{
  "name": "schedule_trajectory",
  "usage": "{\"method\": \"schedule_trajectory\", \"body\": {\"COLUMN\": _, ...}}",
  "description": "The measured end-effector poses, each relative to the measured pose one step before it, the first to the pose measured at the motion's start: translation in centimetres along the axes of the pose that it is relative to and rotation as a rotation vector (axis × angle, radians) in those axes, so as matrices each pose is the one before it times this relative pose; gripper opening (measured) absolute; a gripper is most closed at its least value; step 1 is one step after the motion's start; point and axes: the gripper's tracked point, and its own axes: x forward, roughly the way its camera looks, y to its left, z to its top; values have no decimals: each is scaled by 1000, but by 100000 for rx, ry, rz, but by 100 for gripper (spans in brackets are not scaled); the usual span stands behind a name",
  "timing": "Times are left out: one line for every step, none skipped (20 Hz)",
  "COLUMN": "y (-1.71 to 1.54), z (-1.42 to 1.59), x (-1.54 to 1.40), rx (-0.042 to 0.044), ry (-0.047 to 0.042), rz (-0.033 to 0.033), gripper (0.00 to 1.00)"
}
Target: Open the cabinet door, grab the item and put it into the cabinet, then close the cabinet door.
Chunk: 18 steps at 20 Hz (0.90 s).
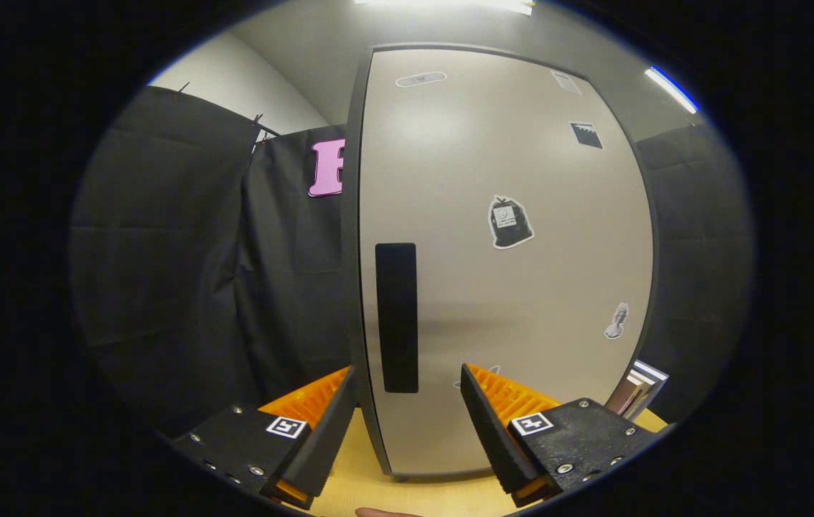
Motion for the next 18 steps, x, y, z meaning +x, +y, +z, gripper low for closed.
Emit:
{"method": "schedule_trajectory", "body": {"y": 90, "z": -9, "x": 902, "rx": 859, "ry": 566, "rz": -788, "gripper": 87}}
{"method": "schedule_trajectory", "body": {"y": 188, "z": 110, "x": 806, "rx": 902, "ry": 238, "rz": -337, "gripper": 86}}
{"method": "schedule_trajectory", "body": {"y": 232, "z": -72, "x": 759, "rx": 408, "ry": 572, "rz": 209, "gripper": 84}}
{"method": "schedule_trajectory", "body": {"y": 56, "z": -143, "x": 563, "rx": 102, "ry": 1447, "rz": -402, "gripper": 76}}
{"method": "schedule_trajectory", "body": {"y": 47, "z": -134, "x": 583, "rx": 653, "ry": 1277, "rz": -112, "gripper": 71}}
{"method": "schedule_trajectory", "body": {"y": -43, "z": -59, "x": 579, "rx": 750, "ry": 715, "rz": -469, "gripper": 62}}
{"method": "schedule_trajectory", "body": {"y": -285, "z": 2, "x": 486, "rx": -536, "ry": 490, "rz": -1080, "gripper": 55}}
{"method": "schedule_trajectory", "body": {"y": 53, "z": 27, "x": 130, "rx": -883, "ry": 762, "rz": 476, "gripper": 40}}
{"method": "schedule_trajectory", "body": {"y": 23, "z": -118, "x": -47, "rx": -1191, "ry": -294, "rz": -636, "gripper": 37}}
{"method": "schedule_trajectory", "body": {"y": -52, "z": 16, "x": -108, "rx": -1625, "ry": -290, "rz": -99, "gripper": 34}}
{"method": "schedule_trajectory", "body": {"y": 38, "z": -43, "x": -15, "rx": -798, "ry": 40, "rz": 61, "gripper": 33}}
{"method": "schedule_trajectory", "body": {"y": 8, "z": -61, "x": -62, "rx": 580, "ry": 332, "rz": 428, "gripper": 31}}
{"method": "schedule_trajectory", "body": {"y": 40, "z": -42, "x": -157, "rx": 610, "ry": 379, "rz": 593, "gripper": 30}}
{"method": "schedule_trajectory", "body": {"y": 23, "z": 27, "x": -214, "rx": -215, "ry": 192, "rz": 389, "gripper": 29}}
{"method": "schedule_trajectory", "body": {"y": -37, "z": -57, "x": -206, "rx": -693, "ry": -307, "rz": 233, "gripper": 29}}
{"method": "schedule_trajectory", "body": {"y": 29, "z": 29, "x": -365, "rx": -1111, "ry": -591, "rz": 76, "gripper": 29}}
{"method": "schedule_trajectory", "body": {"y": -36, "z": -29, "x": -349, "rx": -1055, "ry": -321, "rz": 77, "gripper": 29}}
{"method": "schedule_trajectory", "body": {"y": 19, "z": 0, "x": -517, "rx": -712, "ry": -577, "rz": 235, "gripper": 29}}
